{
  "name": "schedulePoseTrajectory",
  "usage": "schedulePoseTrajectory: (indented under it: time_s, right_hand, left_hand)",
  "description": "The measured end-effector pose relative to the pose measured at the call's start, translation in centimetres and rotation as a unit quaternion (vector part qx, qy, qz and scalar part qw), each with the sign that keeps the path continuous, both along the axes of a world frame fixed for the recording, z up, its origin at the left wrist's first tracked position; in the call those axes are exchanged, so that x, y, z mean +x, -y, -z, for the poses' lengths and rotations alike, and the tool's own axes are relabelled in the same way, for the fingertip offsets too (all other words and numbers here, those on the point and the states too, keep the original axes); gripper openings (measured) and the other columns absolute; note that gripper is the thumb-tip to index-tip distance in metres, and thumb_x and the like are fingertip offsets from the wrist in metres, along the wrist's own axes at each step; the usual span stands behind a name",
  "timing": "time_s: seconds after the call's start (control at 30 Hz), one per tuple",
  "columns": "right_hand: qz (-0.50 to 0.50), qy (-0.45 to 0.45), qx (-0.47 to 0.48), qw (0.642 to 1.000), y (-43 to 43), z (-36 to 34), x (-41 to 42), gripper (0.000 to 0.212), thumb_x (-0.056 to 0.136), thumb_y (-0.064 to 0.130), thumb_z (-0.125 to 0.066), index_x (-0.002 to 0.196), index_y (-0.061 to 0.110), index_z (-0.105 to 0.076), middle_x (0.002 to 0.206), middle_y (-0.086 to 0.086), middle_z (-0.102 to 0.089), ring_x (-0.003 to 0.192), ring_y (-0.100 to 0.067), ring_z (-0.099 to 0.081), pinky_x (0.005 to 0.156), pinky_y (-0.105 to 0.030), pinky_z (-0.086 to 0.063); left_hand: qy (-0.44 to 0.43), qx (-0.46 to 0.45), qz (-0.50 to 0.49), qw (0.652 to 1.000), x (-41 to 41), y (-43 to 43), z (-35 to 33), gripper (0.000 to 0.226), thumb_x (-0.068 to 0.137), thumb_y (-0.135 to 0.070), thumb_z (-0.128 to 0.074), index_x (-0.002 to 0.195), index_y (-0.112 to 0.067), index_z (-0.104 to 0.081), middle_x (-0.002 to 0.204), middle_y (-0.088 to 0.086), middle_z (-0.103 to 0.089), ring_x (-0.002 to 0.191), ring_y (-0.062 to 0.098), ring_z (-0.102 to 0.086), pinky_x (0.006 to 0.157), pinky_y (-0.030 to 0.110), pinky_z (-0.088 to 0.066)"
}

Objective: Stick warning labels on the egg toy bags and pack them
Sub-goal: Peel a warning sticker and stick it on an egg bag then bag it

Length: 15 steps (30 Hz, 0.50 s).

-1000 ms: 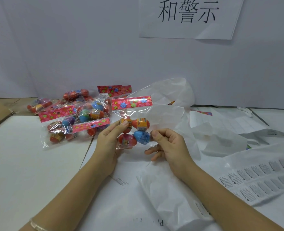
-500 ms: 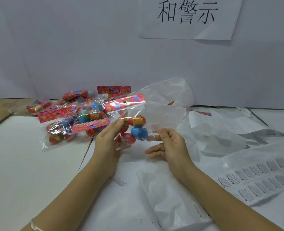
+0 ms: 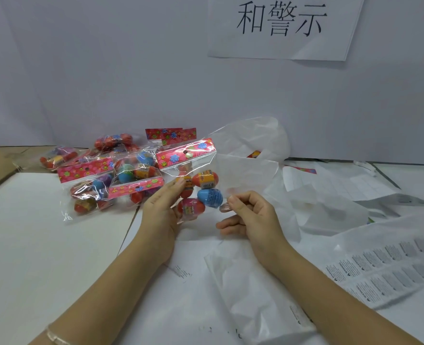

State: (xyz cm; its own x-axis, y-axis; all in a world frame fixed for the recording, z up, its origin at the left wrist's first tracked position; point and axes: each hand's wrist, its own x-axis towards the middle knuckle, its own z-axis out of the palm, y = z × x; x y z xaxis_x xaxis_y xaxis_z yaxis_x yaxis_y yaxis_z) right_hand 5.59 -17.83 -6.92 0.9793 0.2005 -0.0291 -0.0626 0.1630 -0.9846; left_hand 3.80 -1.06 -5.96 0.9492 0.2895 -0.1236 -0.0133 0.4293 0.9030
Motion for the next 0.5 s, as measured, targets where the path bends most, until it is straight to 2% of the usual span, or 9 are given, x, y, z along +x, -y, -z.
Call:
schedulePoseTrajectory:
  time_s: [0.13, 0.23, 0.3, 0.37, 0.43, 0.5]
  right_hand:
    - [0.009, -0.001, 0.002, 1.000, -0.2, -0.2, -0.3, 0.010, 0.097, 0.016, -0.055, 0.094, 0.008, -0.061, 0.074, 0.002, -0.073, 0.060, -0.025, -0.071, 0.052, -0.026, -0.056]
    - [0.045, 0.025, 0.006, 0.999, -0.2, -0.6, -0.7, 0.010, 0.096, 0.016, -0.056, 0.092, 0.010, -0.063, 0.073, 0.002, -0.072, 0.059, -0.024, -0.070, 0.052, -0.026, -0.056]
    - [0.081, 0.069, 0.019, 0.994, -0.2, -0.9, -1.1, 0.009, 0.094, 0.016, -0.058, 0.089, 0.012, -0.064, 0.074, 0.003, -0.071, 0.062, -0.022, -0.070, 0.053, -0.025, -0.056]
    - [0.118, 0.139, -0.003, 0.983, -0.2, -1.1, -1.6, 0.008, 0.091, 0.023, -0.060, 0.087, 0.019, -0.065, 0.078, 0.007, -0.070, 0.069, -0.017, -0.070, 0.058, -0.026, -0.057]
    - [0.140, 0.237, -0.069, 0.959, -0.4, -1.2, -2.2, 0.008, 0.090, 0.033, -0.060, 0.087, 0.026, -0.063, 0.083, 0.014, -0.068, 0.078, -0.012, -0.068, 0.068, -0.024, -0.058]
    - [0.152, 0.377, -0.165, 0.899, -0.3, -1.5, -2.6, 0.009, 0.093, 0.030, -0.061, 0.091, 0.022, -0.065, 0.091, 0.013, -0.065, 0.088, -0.008, -0.063, 0.078, -0.017, -0.053]
  left_hand:
    - [-0.007, 0.008, -0.005, 1.000, -0.2, 0.2, -0.2, 0.033, 0.079, -0.033, -0.065, 0.106, -0.016, -0.070, 0.090, 0.000, -0.075, 0.075, 0.019, -0.073, 0.057, 0.029, -0.059]
    - [-0.017, 0.022, -0.033, 0.999, -0.8, 0.9, -0.6, 0.059, 0.074, -0.040, -0.068, 0.130, -0.023, -0.057, 0.114, -0.001, -0.067, 0.098, 0.022, -0.069, 0.079, 0.035, -0.057]
    - [-0.017, 0.046, -0.060, 0.997, -1.4, 1.5, -1.0, 0.076, 0.064, -0.051, -0.069, 0.134, -0.030, -0.049, 0.117, -0.009, -0.060, 0.105, 0.018, -0.063, 0.081, 0.034, -0.052]
    - [-0.018, 0.057, -0.076, 0.995, -2.2, 2.0, -1.5, 0.073, 0.057, -0.057, -0.068, 0.124, -0.033, -0.051, 0.110, -0.015, -0.058, 0.102, 0.014, -0.060, 0.074, 0.032, -0.050]
    - [-0.021, 0.045, -0.042, 0.998, -2.8, 2.4, -2.2, 0.062, 0.054, -0.060, -0.067, 0.109, -0.035, -0.056, 0.108, -0.012, -0.061, 0.100, 0.016, -0.063, 0.072, 0.033, -0.051]
    - [-0.019, 0.019, 0.023, 0.999, -3.3, 3.0, -2.5, 0.059, 0.054, -0.061, -0.068, 0.106, -0.034, -0.061, 0.111, -0.005, -0.067, 0.100, 0.022, -0.069, 0.074, 0.033, -0.056]
